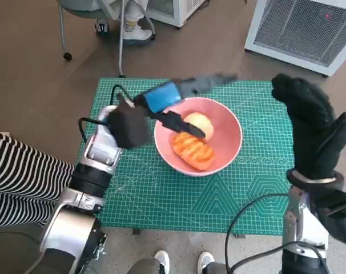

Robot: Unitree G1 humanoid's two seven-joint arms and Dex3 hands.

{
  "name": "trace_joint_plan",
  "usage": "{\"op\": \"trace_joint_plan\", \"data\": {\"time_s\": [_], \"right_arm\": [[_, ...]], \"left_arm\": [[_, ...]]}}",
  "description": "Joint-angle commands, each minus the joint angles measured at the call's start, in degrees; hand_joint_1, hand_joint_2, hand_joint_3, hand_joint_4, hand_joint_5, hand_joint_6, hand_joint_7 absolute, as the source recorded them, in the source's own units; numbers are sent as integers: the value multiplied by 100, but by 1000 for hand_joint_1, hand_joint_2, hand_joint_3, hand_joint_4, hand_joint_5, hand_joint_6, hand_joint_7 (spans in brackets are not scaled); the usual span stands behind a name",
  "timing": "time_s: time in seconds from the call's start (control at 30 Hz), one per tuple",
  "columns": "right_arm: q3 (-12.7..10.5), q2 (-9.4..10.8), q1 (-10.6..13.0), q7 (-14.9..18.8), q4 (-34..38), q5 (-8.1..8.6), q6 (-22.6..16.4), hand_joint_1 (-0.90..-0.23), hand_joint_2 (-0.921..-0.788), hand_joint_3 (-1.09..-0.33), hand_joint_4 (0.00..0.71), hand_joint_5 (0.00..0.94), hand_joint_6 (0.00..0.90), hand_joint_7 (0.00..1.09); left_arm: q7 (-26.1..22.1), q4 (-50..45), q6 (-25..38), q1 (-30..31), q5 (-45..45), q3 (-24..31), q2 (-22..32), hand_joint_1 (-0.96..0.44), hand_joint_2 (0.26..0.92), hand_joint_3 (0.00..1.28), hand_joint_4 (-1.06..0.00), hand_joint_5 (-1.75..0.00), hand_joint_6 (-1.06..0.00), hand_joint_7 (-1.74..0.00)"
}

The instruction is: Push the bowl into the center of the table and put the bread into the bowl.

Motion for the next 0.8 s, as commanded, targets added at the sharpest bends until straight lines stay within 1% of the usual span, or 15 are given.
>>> {"op": "trace_joint_plan", "data": {"time_s": [0.03,0.17,0.27,0.4,0.57,0.6,0.63,0.67,0.73,0.8], "right_arm": [[-12,-93,-76,-55,4,-73,125,-708,-921,-740,195,6,99,419],[-13,-121,-211,-63,78,-55,162,-708,-921,-742,196,6,103,420],[-7,-127,-327,-65,137,-27,199,-709,-921,-736,197,6,111,423],[28,-96,-478,-101,155,-54,275,-711,-921,-717,199,6,119,423],[103,-30,-658,-175,220,-135,304,-706,-921,-709,201,6,122,421],[117,-22,-689,-182,240,-144,304,-703,-921,-707,201,6,123,421],[134,-12,-734,-190,281,-152,300,-702,-921,-707,202,6,123,420],[146,-9,-765,-196,313,-156,295,-700,-921,-706,202,6,123,420],[170,0,-826,-208,386,-172,283,-699,-921,-706,202,5,121,418],[194,15,-879,-216,449,-181,286,-698,-921,-706,202,5,118,415]], "left_arm": [[270,72,-561,313,-399,439,-256,-581,919,101,-76,-6,-219,-26],[298,139,-931,422,-807,734,-533,-600,921,167,-87,-8,-230,-30],[273,99,-1038,488,-1095,889,-724,-615,921,242,-107,-16,-235,-34],[186,-256,-810,637,-1460,983,-911,-619,921,319,-119,-19,-237,-42],[122,-608,-692,793,-1626,1016,-945,-626,921,391,-119,-18,-231,-57],[123,-658,-702,814,-1624,1019,-941,-632,921,420,-117,-20,-188,-140],[138,-714,-709,839,-1629,1027,-942,-637,921,440,-115,-24,-120,-283],[150,-755,-709,856,-1633,1032,-946,-643,921,461,-113,-26,-77,-378],[203,-852,-690,895,-1617,1038,-950,-649,921,488,-112,-29,-39,-462],[247,-943,-665,928,-1635,1061,-966,-656,921,512,-110,-31,-19,-506]]}}
